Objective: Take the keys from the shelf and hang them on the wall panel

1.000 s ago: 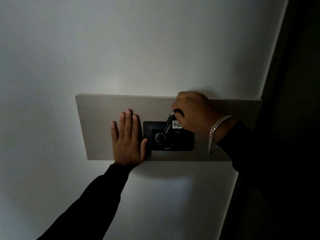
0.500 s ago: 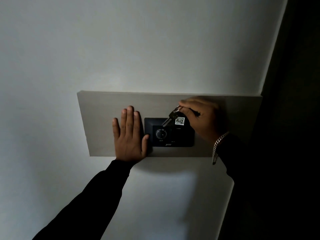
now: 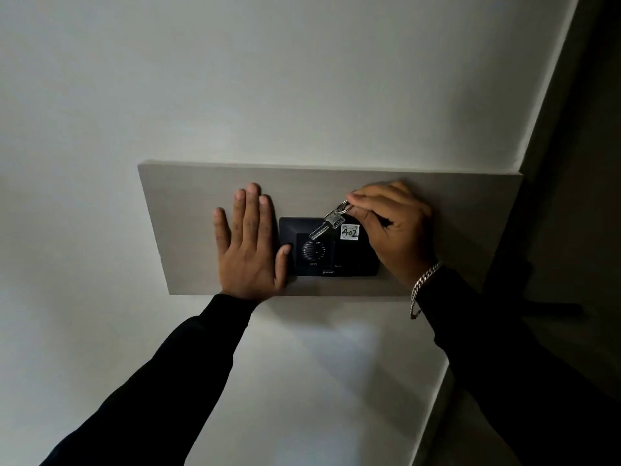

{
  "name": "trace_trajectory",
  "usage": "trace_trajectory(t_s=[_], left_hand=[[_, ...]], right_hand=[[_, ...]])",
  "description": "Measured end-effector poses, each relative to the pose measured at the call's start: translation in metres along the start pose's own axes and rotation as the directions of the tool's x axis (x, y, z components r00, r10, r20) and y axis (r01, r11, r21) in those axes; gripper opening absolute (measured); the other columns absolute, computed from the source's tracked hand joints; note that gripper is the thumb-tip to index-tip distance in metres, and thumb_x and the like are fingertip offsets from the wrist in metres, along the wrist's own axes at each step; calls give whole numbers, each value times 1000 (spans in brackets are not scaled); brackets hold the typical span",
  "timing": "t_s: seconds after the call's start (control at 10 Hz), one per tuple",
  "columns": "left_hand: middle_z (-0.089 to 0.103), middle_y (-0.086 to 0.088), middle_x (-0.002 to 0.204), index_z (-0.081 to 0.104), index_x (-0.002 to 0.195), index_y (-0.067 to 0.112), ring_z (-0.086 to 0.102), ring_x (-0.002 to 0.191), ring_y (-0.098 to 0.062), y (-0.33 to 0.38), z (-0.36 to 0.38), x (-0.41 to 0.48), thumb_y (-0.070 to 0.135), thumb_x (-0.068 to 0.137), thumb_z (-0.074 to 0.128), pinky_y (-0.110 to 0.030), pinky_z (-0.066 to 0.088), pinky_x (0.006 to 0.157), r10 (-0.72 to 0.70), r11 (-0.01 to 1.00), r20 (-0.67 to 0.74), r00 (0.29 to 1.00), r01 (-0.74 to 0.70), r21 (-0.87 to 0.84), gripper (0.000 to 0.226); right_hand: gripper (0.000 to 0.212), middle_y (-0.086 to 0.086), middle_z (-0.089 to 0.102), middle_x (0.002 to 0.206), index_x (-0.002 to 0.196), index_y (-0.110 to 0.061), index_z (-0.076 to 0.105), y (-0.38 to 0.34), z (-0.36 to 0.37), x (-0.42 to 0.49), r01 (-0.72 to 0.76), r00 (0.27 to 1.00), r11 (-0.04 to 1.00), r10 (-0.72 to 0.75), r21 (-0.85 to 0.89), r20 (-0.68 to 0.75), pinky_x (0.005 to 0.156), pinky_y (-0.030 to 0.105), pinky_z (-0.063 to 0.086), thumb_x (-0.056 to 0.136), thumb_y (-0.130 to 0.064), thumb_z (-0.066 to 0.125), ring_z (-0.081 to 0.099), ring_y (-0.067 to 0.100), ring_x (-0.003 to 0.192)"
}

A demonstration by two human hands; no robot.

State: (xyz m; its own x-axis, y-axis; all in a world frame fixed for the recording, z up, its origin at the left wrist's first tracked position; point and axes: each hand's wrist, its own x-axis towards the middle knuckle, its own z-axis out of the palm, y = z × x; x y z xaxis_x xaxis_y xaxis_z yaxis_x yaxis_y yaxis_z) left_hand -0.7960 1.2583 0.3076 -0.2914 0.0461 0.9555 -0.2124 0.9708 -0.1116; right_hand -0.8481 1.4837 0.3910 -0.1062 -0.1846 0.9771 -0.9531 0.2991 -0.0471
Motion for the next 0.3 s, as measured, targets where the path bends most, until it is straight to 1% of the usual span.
trace_trajectory(t_s=[0.1,0.2,0.3], left_hand=[[17,-20,161,20,153,-1,9,154,-32,2,-6,3,43,94,28,-62,16,121,-22,1000,8,1000,22,-18,74],[17,-23,161,21,152,-3,13,153,-36,5,-19,4,42,94,29,-66,17,120,-9,998,65,998,13,-62,74],[17,-26,162,21,152,-3,12,153,-39,8,-28,24,42,97,30,-65,13,122,3,982,53,999,7,-188,72]], right_hand=[[10,11,76,89,92,-2,77,-4,1,-2,-17,1000,1000,18,20,-17,75,36,53,83,-3,71,67,25,81],[14,10,76,96,96,-3,76,-11,-3,-3,-73,997,996,73,45,4,81,38,55,85,-3,68,68,21,89],[16,3,73,100,98,-10,74,-21,-19,-8,-180,980,975,189,129,-66,81,43,56,83,-7,70,68,20,91]])
